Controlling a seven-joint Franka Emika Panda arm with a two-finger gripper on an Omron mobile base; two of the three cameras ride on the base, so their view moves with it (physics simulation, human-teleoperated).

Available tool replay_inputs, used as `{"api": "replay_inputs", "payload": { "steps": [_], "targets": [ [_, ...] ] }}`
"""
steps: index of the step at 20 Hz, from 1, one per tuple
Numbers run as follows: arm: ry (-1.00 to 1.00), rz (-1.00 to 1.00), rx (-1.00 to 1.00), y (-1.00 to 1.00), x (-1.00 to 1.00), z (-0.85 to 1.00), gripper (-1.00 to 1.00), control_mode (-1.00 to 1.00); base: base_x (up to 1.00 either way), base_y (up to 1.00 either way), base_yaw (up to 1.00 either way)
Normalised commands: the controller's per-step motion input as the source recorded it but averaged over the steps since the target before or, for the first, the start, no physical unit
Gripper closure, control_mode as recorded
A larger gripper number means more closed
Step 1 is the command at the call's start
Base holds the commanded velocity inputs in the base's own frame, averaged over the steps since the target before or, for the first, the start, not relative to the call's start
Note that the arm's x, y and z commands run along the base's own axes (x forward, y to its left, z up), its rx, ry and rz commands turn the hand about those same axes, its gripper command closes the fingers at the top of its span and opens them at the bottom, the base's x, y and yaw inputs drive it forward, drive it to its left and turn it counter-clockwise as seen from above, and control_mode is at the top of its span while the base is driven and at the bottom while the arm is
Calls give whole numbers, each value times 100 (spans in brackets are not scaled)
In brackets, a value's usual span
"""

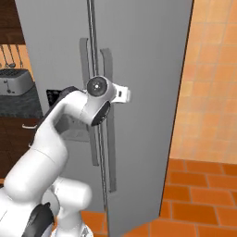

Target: Take the strawberry from the fridge and place it on top of the pancake, located on the dining counter.

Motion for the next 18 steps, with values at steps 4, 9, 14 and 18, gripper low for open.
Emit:
{"api": "replay_inputs", "payload": {
  "steps": [4, 9, 14, 18],
  "targets": [
    [8, -7, 0, -89, -76, 6, 100, -100, 0, 0, 0],
    [6, -9, 0, -81, -88, 10, -100, -100, 0, 0, 0],
    [0, -3, -4, -26, -66, 30, -100, -100, 0, 0, 0],
    [-2, -2, -26, 66, -67, 40, -100, -100, 0, 0, 0]
  ]
}}
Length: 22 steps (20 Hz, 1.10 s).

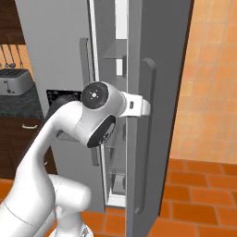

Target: Take the strawberry from the fridge and place it on top of the pancake, located on the dining counter.

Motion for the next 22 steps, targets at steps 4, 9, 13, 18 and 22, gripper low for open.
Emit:
{"api": "replay_inputs", "payload": {
  "steps": [4, 9, 13, 18, 22],
  "targets": [
    [16, -4, -51, 100, -24, 6, -100, -100, 0, 0, 0],
    [35, -4, -72, 68, 10, -50, -100, -100, 0, 0, 0],
    [57, 0, -61, -2, 43, -40, -100, -100, 0, 0, 0],
    [45, -3, -27, -20, 21, -49, -100, -100, 0, 0, 0],
    [-2, -7, 13, 5, 35, -12, -100, -100, 0, 0, 0]
  ]
}}
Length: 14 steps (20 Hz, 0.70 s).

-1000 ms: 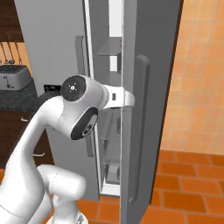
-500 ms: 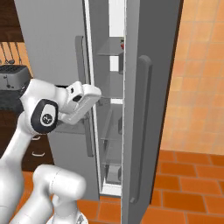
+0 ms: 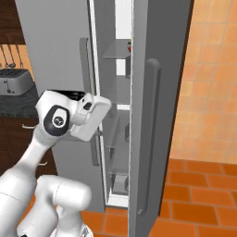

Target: Take the strawberry from the fridge and place it on top of the pancake, located on the dining counter.

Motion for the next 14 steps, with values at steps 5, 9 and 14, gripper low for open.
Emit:
{"api": "replay_inputs", "payload": {
  "steps": [5, 9, 14],
  "targets": [
    [0, -13, 4, -2, 45, -54, -100, -100, 0, 0, 0],
    [0, -13, -2, 0, 43, -70, -100, -100, 0, 0, 0],
    [0, -9, -2, -37, 62, -49, -100, -100, 0, 0, 0]
  ]
}}
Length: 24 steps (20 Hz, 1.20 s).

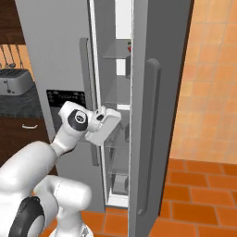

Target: Take the strawberry from the fridge and place it on top of the pancake, located on the dining counter.

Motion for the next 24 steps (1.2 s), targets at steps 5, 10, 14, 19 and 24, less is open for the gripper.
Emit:
{"api": "replay_inputs", "payload": {
  "steps": [5, 10, 14, 19, 24],
  "targets": [
    [0, -7, 0, -68, 35, -19, -100, -100, 0, 0, 0],
    [0, -12, 0, -59, 0, -26, -100, -100, 0, 0, 0],
    [0, -4, 0, -69, 2, -14, -100, -100, 0, 0, 0],
    [-1, 0, 0, -66, 10, 0, -100, -100, 0, 0, 0],
    [-3, 0, 0, -54, 14, 0, -100, -100, 0, 0, 0]
  ]
}}
